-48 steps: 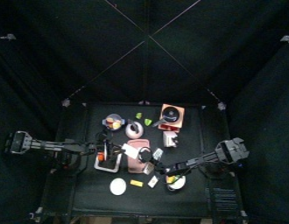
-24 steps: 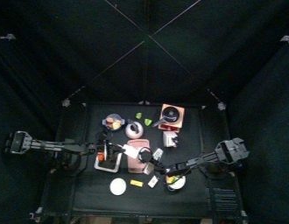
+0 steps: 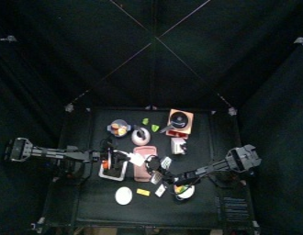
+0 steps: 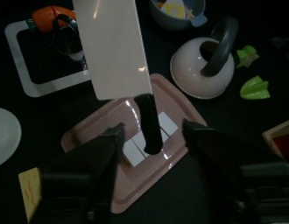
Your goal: Grab cleaver with other hand
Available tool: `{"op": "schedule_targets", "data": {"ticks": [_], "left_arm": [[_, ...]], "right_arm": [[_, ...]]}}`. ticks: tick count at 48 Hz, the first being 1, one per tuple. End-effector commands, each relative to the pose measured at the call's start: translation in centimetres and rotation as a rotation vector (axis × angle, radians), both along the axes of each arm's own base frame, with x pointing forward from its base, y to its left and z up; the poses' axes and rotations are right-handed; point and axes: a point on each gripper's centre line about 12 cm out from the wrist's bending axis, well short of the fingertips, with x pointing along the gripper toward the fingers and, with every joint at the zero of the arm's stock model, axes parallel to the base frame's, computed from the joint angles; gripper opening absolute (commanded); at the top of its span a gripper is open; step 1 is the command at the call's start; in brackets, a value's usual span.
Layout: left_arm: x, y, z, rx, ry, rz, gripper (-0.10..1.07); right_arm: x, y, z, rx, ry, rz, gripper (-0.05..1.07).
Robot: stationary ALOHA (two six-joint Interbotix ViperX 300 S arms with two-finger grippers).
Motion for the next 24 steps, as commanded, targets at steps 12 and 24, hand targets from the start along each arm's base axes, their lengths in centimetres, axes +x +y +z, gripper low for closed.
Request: {"op": "schedule_targets", "data": {"ticks": [12,24], "left_arm": [[0.16,0.04,0.56,0.01,-0.019,-0.001,0.4],[0.14,0.03,0.5,0.011,-0.018,-0.001,0.4]], "right_arm": [[-0.2,0.59,2.52,0.054,-0.066,0.012,1.01],[-0.55,0.92,2.81,0.104,-0.088,0.035,1.01]]}}
